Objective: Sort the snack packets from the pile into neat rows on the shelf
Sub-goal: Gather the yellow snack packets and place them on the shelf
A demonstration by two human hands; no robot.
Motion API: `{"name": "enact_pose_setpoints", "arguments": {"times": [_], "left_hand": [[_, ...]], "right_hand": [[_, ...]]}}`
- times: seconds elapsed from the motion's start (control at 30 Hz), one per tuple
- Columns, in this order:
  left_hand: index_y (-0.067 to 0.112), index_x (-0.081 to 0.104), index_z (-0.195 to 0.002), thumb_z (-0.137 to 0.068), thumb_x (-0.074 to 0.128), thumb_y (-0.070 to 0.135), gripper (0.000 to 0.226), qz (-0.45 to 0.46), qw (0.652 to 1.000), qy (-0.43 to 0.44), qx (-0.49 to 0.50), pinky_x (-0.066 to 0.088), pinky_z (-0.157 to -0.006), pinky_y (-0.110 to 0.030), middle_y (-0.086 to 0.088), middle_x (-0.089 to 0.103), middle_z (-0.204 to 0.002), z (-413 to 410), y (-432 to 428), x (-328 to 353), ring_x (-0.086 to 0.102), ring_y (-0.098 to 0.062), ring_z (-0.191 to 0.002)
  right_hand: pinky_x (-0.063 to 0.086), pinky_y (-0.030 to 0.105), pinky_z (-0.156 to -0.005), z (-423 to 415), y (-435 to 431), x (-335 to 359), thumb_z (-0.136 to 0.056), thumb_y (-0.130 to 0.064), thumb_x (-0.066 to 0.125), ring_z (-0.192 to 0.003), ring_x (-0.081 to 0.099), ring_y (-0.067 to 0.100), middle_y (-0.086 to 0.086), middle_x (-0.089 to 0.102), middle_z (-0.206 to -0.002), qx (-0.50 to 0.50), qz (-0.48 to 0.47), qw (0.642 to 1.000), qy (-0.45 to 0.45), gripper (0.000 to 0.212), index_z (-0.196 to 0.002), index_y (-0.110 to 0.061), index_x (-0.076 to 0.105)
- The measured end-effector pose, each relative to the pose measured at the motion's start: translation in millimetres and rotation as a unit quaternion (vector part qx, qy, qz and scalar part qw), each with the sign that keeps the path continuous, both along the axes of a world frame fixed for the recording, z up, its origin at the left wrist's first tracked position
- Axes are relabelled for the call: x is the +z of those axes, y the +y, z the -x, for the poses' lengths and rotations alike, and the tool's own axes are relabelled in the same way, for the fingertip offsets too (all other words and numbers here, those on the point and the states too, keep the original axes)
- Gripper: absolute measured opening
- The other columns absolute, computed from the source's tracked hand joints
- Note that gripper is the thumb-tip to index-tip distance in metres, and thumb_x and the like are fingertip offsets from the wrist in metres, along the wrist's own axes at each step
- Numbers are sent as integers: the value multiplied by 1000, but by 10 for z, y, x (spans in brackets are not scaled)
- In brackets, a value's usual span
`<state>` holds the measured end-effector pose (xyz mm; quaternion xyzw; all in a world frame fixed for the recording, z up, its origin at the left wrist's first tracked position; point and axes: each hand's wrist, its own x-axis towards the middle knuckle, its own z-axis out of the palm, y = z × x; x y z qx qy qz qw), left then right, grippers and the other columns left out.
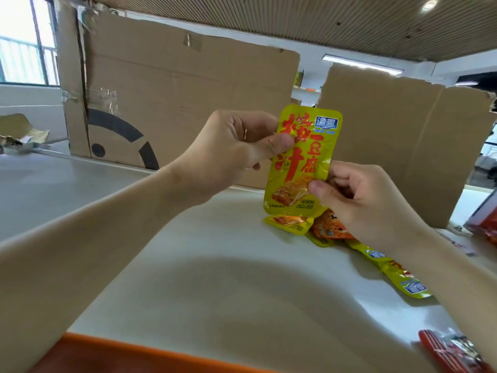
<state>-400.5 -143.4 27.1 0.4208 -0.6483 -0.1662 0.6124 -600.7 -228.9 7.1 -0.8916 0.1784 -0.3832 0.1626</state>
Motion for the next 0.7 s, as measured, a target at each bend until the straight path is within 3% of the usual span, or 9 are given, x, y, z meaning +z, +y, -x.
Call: {"name": "enact_pose_setpoints", "arguments": {"times": [0.03, 0.13, 0.23, 0.3, 0.33, 0.37, 0.43, 0.6, 0.7], "left_hand": [[19, 75, -91, -86, 71, 16, 6, 8, 1000, -2, 5, 44, -57, -22, 9, 72, -76, 4, -3, 1, 58, -6, -68], [18, 75, -89, -86, 71, 5, 14, 39, 999, -10, 20, 43, -58, -10, 15, 70, -65, 40, 2, -4, 58, 2, -63], [19, 74, -88, -86, 71, 4, 16, 41, 998, -18, 34, 43, -59, -7, 17, 69, -62, 55, 18, 4, 60, 7, -60], [18, 74, -84, -86, 71, 5, 13, 29, 999, -3, 40, 43, -57, -8, 15, 70, -62, 43, 32, 20, 60, 5, -58], [17, 74, -85, -87, 71, 5, 12, 27, 999, 5, 40, 43, -56, -8, 15, 70, -62, 43, 40, 29, 60, 5, -58], [16, 74, -87, -87, 70, 5, 12, 28, 999, 11, 39, 44, -57, -7, 15, 70, -62, 43, 49, 40, 61, 5, -58], [17, 74, -90, -87, 70, 3, 14, 38, 999, 20, 30, 44, -57, -7, 16, 70, -62, 50, 63, 57, 62, 6, -59], [18, 74, -90, -88, 68, 5, 14, 54, 998, 28, -24, 44, -58, -9, 13, 72, -67, 100, 115, 95, 61, 4, -62], [10, 75, -82, -85, 71, 15, 7, 54, 997, 17, -51, 46, -61, -15, -3, 71, -73, 141, 165, 97, 58, -6, -66]], "right_hand": [[51, 44, -65, 2, -7, -2, -89, -36, 55, -62, 55, 31, 11, 69, -74, 1, -10, 1000, -2, 28, -90, -13, 70], [52, 59, -75, 6, -31, -22, -88, -39, 55, -80, 62, 45, 19, 71, -86, 11, -54, 998, 10, 36, -92, -6, 69], [51, 60, -74, -2, -21, -9, -88, -39, 55, -79, 61, 46, 23, 70, -87, 8, -60, 998, 23, 39, -91, -3, 68], [54, 53, -70, -7, 37, 12, -92, -34, 56, -71, 60, 42, 14, 72, -82, 21, -66, 998, 14, 25, -89, -13, 71], [52, 43, -62, -14, 78, 27, -95, -29, 58, -62, 55, 36, 3, 70, -73, 22, -74, 997, 5, 20, -82, -22, 71], [44, 31, -53, -21, 106, 29, -97, -25, 58, -53, 45, 25, -7, 59, -60, 16, -78, 997, -3, 29, -70, -29, 66], [27, 20, -45, -41, 171, 48, -98, -20, 58, -48, 26, 10, -15, 31, -52, -12, -86, 996, -13, 48, -52, -29, 48], [22, 21, -48, 16, 349, 162, -96, -16, 60, -52, 23, 6, -10, 28, -54, -71, -82, 994, -30, 44, -55, -12, 45], [26, 15, -48, 135, 515, 172, -97, -14, 59, -47, 30, 2, -16, 37, -47, -82, -88, 992, -26, 43, -55, -20, 57]]}}
